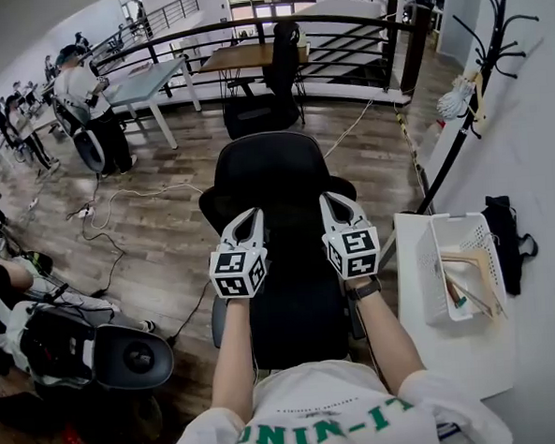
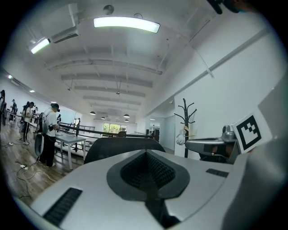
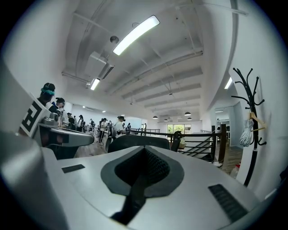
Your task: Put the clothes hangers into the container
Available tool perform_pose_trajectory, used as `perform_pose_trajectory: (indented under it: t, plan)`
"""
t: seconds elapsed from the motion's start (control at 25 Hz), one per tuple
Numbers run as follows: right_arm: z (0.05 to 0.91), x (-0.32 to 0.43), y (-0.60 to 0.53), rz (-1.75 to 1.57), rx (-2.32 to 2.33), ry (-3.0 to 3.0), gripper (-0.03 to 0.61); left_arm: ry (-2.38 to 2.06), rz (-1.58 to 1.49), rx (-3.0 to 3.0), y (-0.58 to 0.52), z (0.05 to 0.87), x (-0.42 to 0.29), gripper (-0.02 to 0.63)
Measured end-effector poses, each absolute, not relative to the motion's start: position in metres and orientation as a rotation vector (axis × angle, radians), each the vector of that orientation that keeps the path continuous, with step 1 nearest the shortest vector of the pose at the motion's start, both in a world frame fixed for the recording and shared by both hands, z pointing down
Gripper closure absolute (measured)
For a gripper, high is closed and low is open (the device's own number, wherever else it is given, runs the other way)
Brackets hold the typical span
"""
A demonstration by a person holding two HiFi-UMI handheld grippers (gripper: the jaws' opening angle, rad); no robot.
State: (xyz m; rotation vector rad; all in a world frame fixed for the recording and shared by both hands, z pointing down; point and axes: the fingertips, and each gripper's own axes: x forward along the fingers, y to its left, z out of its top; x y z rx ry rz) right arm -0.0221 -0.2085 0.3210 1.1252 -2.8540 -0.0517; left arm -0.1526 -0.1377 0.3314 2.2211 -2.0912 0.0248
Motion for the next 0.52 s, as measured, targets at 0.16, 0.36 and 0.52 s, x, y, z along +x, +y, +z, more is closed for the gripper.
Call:
perform_pose_trajectory:
  t: [0.16, 0.36, 0.52]
  plan:
    - [0.321, -0.019, -0.205, -0.047, 1.122, -2.852, 0.565, -2.091, 0.002, 2.227, -0.135, 0.329, -0.147, 0.601]
    - [0.320, -0.014, -0.204, -0.047, 1.123, -2.855, 0.565, -2.088, -0.008, 2.235, -0.136, 0.330, -0.144, 0.601]
    - [0.319, -0.016, -0.208, -0.044, 1.124, -2.865, 0.565, -2.121, -0.021, 2.228, -0.140, 0.331, -0.150, 0.601]
